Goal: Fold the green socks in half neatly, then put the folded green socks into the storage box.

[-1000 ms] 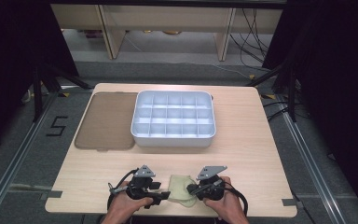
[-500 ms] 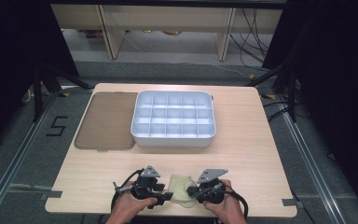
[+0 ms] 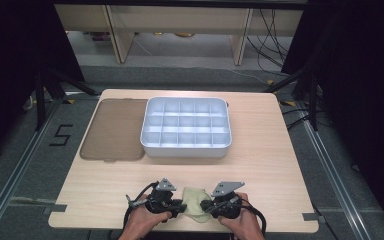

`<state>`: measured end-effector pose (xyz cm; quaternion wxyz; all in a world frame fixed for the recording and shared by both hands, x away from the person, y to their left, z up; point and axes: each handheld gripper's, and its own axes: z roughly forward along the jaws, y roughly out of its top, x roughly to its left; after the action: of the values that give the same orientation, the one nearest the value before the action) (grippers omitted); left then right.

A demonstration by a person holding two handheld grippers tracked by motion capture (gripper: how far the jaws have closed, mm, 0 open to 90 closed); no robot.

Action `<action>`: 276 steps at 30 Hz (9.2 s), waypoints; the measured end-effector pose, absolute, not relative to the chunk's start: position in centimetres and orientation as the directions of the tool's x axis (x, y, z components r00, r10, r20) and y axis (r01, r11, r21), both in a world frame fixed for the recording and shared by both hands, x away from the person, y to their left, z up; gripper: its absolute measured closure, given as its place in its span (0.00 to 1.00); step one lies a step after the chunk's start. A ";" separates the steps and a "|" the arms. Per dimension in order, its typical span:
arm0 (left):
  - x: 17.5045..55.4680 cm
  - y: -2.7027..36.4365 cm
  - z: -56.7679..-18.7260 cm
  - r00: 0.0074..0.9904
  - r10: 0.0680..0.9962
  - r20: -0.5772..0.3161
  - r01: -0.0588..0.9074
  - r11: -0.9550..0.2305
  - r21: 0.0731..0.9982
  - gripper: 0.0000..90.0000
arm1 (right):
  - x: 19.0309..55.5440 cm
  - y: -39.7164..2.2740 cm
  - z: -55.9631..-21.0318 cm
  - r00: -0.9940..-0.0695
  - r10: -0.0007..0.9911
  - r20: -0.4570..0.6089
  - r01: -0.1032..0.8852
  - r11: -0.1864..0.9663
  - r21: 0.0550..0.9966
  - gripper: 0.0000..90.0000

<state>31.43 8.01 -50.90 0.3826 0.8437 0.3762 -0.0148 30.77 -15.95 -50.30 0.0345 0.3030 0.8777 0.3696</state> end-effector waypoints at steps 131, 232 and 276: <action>28.3 1.9 -49.4 0.877 0.481 -0.025 0.363 -0.626 0.690 0.92 | 32.5 -17.0 -47.3 -0.804 0.523 0.282 0.522 0.396 0.755 0.97; 29.4 5.0 -49.8 0.838 0.542 -0.053 0.423 -0.586 0.692 0.98 | 34.0 -17.3 -49.4 -0.719 0.628 0.299 0.638 0.425 0.642 0.46; 28.9 5.4 -49.9 0.838 0.535 -0.105 0.444 -0.560 0.700 0.85 | 33.7 -15.3 -50.7 -0.734 0.569 0.370 0.654 0.446 0.612 0.76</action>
<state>28.92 5.38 -49.88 0.3782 0.8810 0.2779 0.0599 33.72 -15.30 -50.65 -0.0553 0.3602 0.8484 0.3839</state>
